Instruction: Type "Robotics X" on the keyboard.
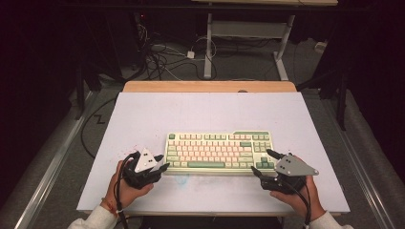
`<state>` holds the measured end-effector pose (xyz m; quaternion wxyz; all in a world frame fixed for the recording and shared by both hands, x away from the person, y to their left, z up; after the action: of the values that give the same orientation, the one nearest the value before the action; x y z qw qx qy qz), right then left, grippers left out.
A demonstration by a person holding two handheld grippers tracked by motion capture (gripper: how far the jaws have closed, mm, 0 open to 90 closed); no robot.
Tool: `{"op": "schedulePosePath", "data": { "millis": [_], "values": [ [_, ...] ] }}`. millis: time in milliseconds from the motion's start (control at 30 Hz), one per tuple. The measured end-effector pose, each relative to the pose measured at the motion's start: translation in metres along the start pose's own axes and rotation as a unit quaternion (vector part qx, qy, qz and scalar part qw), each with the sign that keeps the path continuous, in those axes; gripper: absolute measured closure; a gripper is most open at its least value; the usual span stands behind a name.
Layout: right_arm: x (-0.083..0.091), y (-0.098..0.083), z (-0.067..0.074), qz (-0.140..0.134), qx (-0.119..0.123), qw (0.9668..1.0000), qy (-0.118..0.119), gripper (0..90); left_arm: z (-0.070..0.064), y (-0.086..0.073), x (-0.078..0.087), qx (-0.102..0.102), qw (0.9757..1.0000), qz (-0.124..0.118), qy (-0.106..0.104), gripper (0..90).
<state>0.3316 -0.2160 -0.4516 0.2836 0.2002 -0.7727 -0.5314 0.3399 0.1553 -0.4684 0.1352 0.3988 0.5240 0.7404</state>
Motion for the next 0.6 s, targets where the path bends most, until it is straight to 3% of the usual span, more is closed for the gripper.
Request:
{"op": "schedulePosePath", "data": {
  "millis": [67, 133, 200, 367, 400, 600],
  "values": [
    [0.008, -0.005, 0.001, 0.0, 0.004, 1.0, -0.005, 26.7, 0.0, 0.007, -0.004, 0.004, 0.9999, 0.002, -0.01, 77.2],
    [0.014, -0.006, 0.0, -0.012, 0.0, 0.9998, -0.014, 27.5, -0.001, 0.011, -0.01, -0.006, 0.9998, 0.013, -0.011, 81.9],
    [0.017, -0.009, 0.001, -0.007, 0.008, 0.9998, -0.018, 27.4, -0.004, 0.015, -0.017, -0.015, 0.9991, 0.027, -0.028, 87.2],
    [0.018, -0.014, 0.002, 0.002, 0.013, 0.9998, -0.016, 27.2, -0.005, 0.034, -0.035, -0.025, 0.9982, 0.039, -0.038, 87.4],
    [0.018, -0.014, 0.003, 0.003, 0.012, 0.9998, -0.015, 27.2, -0.007, 0.042, -0.044, -0.024, 0.9977, 0.041, -0.048, 87.3],
    [0.013, -0.017, 0.006, 0.009, 0.016, 0.9998, -0.006, 27.0, -0.008, 0.054, -0.065, -0.033, 0.997, 0.049, -0.051, 87.2]
  ]
}}
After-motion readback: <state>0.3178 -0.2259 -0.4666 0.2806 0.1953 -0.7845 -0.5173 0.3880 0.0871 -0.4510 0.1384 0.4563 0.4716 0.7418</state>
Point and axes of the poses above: each handheld gripper's, and its own axes: x roughly backward along the jaws, y roughly out of its top, z roughly to its left, the point moved 5 cm from there along -x, roughly forward along the jaws, and after that the axes turned 14 degrees about -z, right-handed, at the moved point
